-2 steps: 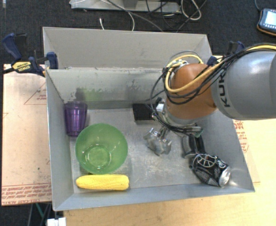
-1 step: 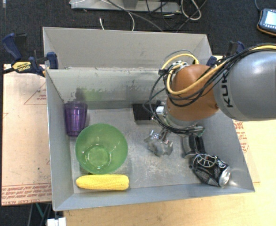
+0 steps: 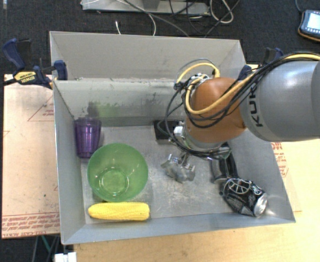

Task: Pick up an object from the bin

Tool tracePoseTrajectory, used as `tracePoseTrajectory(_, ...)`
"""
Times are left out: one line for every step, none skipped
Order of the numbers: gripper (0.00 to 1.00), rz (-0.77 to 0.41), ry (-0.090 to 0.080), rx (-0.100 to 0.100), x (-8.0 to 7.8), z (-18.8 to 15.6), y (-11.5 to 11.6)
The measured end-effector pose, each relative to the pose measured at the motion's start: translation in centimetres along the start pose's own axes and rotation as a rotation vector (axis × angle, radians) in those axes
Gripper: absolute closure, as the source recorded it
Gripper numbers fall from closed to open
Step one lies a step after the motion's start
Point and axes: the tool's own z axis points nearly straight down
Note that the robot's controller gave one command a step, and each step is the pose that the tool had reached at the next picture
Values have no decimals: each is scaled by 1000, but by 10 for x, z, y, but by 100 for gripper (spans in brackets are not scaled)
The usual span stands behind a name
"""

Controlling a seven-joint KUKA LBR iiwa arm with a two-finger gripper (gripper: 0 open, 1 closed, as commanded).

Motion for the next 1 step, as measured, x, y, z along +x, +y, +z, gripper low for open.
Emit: tracePoseTrajectory(100, -11, -4, 3, 8, 1, -14)
